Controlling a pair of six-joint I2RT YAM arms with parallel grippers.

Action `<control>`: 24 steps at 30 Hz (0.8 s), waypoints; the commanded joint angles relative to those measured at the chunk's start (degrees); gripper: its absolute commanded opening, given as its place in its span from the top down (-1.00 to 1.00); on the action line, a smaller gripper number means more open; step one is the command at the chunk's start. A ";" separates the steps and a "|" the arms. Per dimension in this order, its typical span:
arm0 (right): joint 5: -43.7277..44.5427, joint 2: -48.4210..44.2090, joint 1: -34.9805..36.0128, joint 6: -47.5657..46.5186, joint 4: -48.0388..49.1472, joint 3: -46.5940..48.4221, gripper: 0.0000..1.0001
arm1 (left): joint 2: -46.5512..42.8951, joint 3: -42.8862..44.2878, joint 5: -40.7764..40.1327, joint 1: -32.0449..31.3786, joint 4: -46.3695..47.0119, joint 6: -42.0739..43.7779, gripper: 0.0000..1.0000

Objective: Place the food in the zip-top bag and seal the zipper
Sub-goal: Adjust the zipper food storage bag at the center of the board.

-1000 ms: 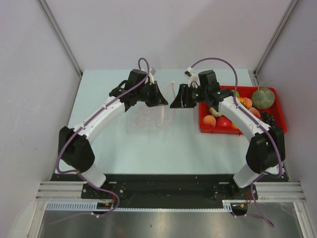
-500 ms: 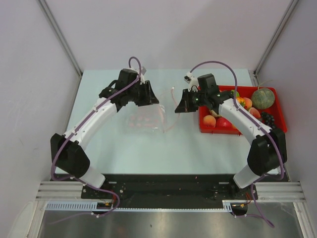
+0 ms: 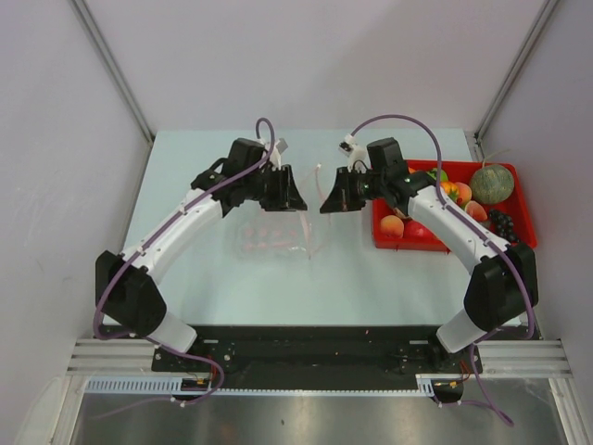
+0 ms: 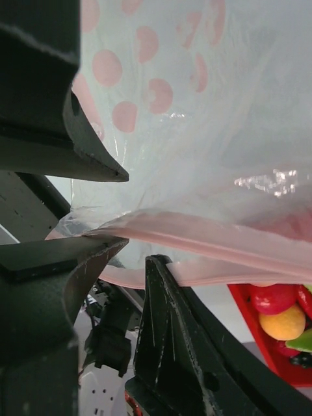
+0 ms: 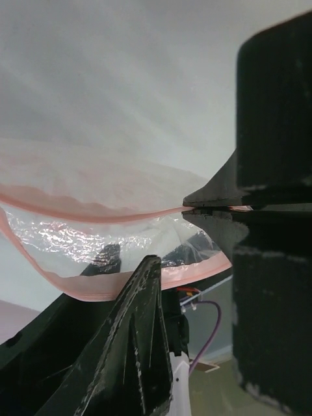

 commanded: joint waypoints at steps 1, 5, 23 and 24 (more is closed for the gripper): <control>-6.49 -2.90 -0.07 2.94 3.51 1.93 1.00 | -3.54 0.69 5.04 -0.54 -1.19 2.71 0.26; -10.99 -4.04 -2.26 5.05 4.13 0.89 1.00 | -3.98 3.85 9.36 1.47 -6.20 4.82 0.99; -2.82 1.85 -13.95 -18.23 -17.67 6.77 0.34 | 2.86 4.38 16.66 8.61 -4.11 -1.77 1.00; -2.82 1.50 -14.04 -18.58 -17.40 6.77 0.13 | 3.30 4.65 16.92 8.17 -3.23 -1.94 0.99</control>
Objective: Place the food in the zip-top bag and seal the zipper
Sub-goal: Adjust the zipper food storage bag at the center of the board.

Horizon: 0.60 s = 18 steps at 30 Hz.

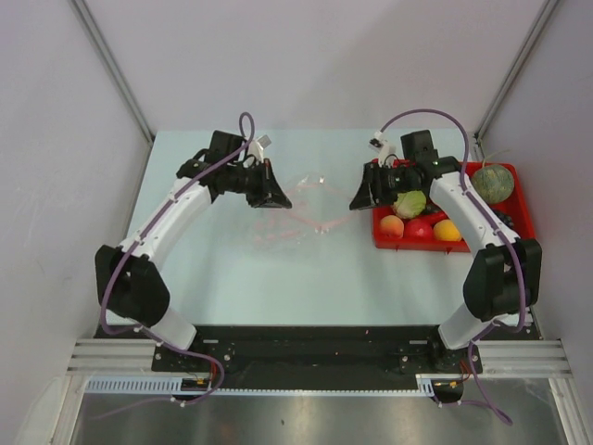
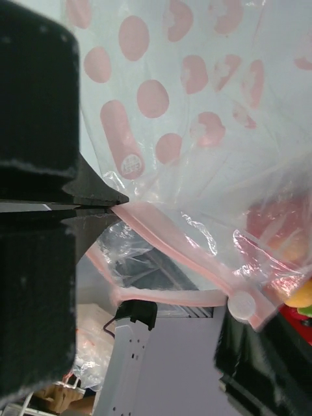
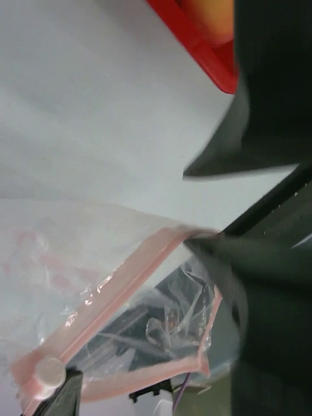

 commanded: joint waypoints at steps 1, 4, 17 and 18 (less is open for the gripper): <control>2.75 -1.41 -1.19 -4.55 -2.43 2.22 -0.22 | 3.17 1.85 1.99 -1.32 4.34 -2.67 1.00; 3.10 -2.82 -2.59 -6.04 -1.46 2.40 -0.56 | 4.67 2.73 1.99 -2.82 5.39 -3.90 1.00; 21.21 -2.74 -6.55 -22.02 -6.99 0.73 -0.64 | 8.10 3.78 1.47 -3.61 8.12 -6.18 1.00; 22.08 -2.38 -6.47 -23.09 -7.26 0.47 -0.61 | 8.02 3.87 1.38 -3.61 8.03 -6.01 1.00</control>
